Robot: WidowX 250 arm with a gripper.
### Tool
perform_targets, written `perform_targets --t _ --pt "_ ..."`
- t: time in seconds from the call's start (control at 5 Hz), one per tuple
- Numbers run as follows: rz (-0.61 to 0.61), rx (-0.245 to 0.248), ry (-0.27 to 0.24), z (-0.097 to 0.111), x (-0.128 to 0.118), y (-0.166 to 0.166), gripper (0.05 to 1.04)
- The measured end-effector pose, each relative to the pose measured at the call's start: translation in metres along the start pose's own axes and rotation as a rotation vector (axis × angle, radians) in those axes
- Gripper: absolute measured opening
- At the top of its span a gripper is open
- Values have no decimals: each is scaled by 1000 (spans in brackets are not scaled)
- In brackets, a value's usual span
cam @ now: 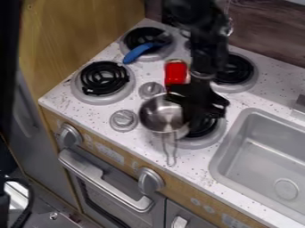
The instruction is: Movió la olla de plata al quemador inferior derecho de la estufa
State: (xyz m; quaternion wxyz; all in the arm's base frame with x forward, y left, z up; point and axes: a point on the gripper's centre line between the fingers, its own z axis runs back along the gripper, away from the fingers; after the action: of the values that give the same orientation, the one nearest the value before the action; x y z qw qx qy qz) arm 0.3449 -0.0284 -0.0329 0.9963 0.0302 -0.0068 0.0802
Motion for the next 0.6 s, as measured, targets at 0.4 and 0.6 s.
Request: perform_targets --t 0.4,0.6 --pt "-5 -33 -6 -8 30 -22 69" --pt "-24 -43 0 -8 30 -22 87"
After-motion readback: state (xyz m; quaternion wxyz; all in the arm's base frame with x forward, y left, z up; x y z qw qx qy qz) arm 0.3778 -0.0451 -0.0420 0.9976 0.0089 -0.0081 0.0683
